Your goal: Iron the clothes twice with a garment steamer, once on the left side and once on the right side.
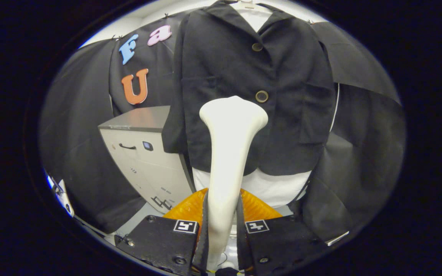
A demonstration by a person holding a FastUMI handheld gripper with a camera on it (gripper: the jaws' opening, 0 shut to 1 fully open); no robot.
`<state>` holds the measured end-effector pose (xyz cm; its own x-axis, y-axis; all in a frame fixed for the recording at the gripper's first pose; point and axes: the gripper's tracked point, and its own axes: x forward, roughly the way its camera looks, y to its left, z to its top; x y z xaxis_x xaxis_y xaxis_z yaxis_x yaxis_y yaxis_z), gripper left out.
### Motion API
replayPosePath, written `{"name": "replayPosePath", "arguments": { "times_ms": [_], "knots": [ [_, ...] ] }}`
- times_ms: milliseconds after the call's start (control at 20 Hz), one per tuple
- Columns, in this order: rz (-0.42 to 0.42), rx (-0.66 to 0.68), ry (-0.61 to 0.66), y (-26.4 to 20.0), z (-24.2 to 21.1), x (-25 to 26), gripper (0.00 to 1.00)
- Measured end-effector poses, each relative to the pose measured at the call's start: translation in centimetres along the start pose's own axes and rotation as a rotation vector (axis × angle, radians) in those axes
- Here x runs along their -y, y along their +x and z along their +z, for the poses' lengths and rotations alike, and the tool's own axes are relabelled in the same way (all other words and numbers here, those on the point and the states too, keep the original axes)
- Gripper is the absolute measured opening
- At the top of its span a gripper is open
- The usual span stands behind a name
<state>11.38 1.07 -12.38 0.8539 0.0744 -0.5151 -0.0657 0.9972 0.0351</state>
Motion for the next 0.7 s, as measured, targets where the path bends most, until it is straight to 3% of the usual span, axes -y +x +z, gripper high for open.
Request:
{"name": "replayPosePath", "arguments": {
  "times_ms": [350,700],
  "knots": [
    [-0.073,0.169,-0.025,-5.8,6.2,3.2,0.32],
    [-0.151,0.313,-0.091,-8.4,13.4,7.5,0.33]
  ]
}}
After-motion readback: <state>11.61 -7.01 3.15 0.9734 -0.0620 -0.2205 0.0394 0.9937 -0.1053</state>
